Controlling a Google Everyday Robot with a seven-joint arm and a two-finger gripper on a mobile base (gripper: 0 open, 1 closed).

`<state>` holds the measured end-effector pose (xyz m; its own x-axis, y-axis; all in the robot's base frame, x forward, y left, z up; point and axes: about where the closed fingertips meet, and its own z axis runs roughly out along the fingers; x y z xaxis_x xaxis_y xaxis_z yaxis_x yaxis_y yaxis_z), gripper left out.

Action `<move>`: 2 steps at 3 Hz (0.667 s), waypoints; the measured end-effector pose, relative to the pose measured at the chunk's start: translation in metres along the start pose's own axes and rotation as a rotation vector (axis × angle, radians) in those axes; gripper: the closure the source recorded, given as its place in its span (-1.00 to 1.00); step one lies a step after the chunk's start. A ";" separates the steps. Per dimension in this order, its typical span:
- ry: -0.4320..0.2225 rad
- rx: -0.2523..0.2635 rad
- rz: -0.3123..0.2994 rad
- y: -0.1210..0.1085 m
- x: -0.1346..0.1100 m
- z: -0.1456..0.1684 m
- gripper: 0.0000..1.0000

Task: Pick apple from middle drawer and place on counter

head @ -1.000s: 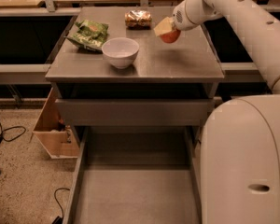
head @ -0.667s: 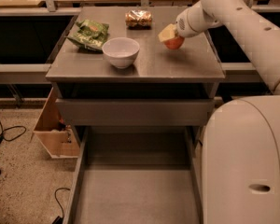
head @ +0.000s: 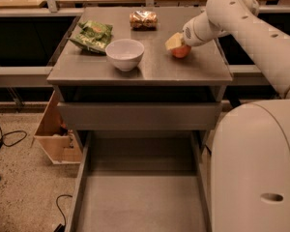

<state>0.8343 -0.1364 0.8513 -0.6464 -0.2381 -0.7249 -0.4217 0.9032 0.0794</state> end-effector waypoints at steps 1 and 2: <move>0.000 0.000 0.000 0.000 0.000 0.000 0.20; 0.000 0.000 0.000 0.000 0.000 0.000 -0.26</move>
Offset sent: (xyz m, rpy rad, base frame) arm 0.0000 0.0000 0.0000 0.0000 0.0000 0.0000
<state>0.8343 -0.1364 0.8512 -0.6464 -0.2381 -0.7249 -0.4218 0.9032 0.0795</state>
